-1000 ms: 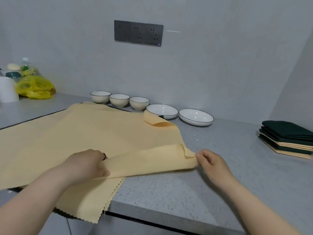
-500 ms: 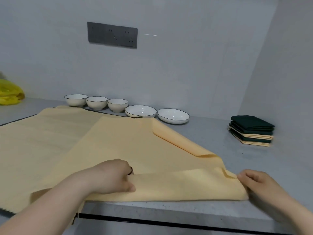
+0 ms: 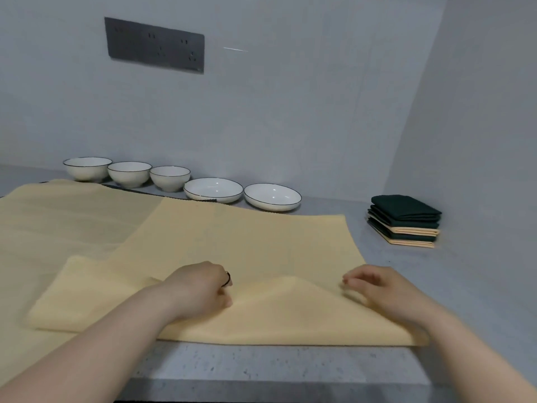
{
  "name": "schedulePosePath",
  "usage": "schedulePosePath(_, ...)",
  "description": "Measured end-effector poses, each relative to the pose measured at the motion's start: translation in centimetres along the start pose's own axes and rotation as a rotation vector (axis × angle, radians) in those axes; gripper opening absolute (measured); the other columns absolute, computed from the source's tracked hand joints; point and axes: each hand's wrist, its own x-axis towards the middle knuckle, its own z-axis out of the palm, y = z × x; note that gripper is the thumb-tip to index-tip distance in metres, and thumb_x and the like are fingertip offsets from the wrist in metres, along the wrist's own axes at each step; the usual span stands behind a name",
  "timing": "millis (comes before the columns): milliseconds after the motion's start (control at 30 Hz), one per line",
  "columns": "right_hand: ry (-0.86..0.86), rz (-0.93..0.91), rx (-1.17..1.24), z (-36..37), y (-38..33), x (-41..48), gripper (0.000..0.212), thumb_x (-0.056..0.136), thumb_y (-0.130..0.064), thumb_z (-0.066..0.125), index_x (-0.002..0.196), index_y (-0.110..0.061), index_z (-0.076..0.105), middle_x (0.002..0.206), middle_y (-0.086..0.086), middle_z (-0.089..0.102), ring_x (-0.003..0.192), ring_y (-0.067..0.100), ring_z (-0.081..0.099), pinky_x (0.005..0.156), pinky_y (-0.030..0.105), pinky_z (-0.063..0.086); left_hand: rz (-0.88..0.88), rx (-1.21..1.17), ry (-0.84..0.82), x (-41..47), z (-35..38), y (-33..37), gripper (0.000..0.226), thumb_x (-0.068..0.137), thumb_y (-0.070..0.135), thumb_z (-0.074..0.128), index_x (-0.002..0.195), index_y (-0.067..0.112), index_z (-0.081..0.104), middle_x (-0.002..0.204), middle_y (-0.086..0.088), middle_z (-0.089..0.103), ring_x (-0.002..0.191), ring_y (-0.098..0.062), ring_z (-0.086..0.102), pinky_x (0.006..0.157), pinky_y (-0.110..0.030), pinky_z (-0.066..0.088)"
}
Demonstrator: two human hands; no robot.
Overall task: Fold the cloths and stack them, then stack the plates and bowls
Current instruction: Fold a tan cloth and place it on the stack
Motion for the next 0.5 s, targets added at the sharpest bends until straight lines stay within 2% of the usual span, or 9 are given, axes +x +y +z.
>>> schedulePosePath(33, -0.025, -0.007, -0.019, 0.5, -0.2, 0.8, 0.007, 0.09, -0.022, 0.056, 0.095, -0.023, 0.061, 0.098, -0.014, 0.061, 0.095, 0.004, 0.055, 0.073, 0.002, 0.037, 0.0, 0.005, 0.019, 0.3, 0.1, 0.0, 0.024, 0.092, 0.031, 0.047, 0.103, 0.013, 0.059, 0.101, 0.002, 0.06, 0.096, -0.018, 0.054, 0.071, -0.024, 0.04)
schedulePosePath(100, -0.088, -0.022, -0.078, 1.5, -0.9, 1.9, 0.02, 0.089, -0.028, 0.058, 0.108, -0.023, 0.058, 0.107, -0.013, 0.057, 0.102, 0.004, 0.051, 0.076, 0.004, 0.037, 0.002, 0.008, 0.073, 0.9, 0.2, -0.1, 0.03, 0.093, 0.032, 0.046, 0.115, 0.014, 0.058, 0.115, 0.001, 0.059, 0.11, -0.017, 0.053, 0.078, -0.023, 0.039)
schedulePosePath(167, -0.133, -0.044, -0.125, 2.5, -1.4, 2.9, 0.031, 0.087, -0.032, 0.059, 0.116, -0.021, 0.056, 0.112, -0.012, 0.055, 0.106, 0.004, 0.049, 0.082, 0.01, 0.035, 0.011, 0.008, 0.117, 1.5, 0.5, -0.3, 0.032, 0.093, 0.032, 0.045, 0.118, 0.015, 0.056, 0.123, 0.0, 0.057, 0.116, -0.017, 0.051, 0.081, -0.021, 0.038)
schedulePosePath(300, -0.151, -0.108, -0.137, 4.1, -1.9, 4.0, 0.036, 0.088, -0.03, 0.058, 0.122, -0.019, 0.053, 0.115, -0.012, 0.052, 0.111, 0.003, 0.047, 0.09, 0.01, 0.03, 0.019, -0.07, 0.118, 2.9, 1.1, -1.0, 0.029, 0.091, 0.031, 0.048, 0.117, 0.018, 0.054, 0.128, 0.007, 0.052, 0.117, -0.013, 0.05, 0.091, -0.021, 0.039)
schedulePosePath(367, -0.162, -0.143, -0.119, 4.7, -2.2, 4.3, 0.037, 0.089, -0.029, 0.057, 0.124, -0.018, 0.052, 0.119, -0.009, 0.053, 0.111, 0.003, 0.048, 0.091, 0.012, 0.033, 0.023, -0.11, 0.129, 3.4, 1.2, -1.4, 0.023, 0.091, 0.03, 0.051, 0.112, 0.022, 0.053, 0.13, 0.01, 0.05, 0.116, -0.012, 0.051, 0.092, -0.021, 0.041)
schedulePosePath(500, -0.204, -0.18, -0.096, 5.6, -2.8, 4.7, 0.034, 0.087, -0.025, 0.06, 0.12, -0.018, 0.053, 0.112, -0.009, 0.058, 0.106, 0.008, 0.054, 0.093, 0.018, 0.041, 0.005, -0.109, 0.124, 4.0, 1.1, -1.9, 0.039, 0.091, 0.034, 0.051, 0.127, 0.018, 0.049, 0.133, 0.007, 0.05, 0.121, -0.014, 0.048, 0.097, -0.023, 0.04)
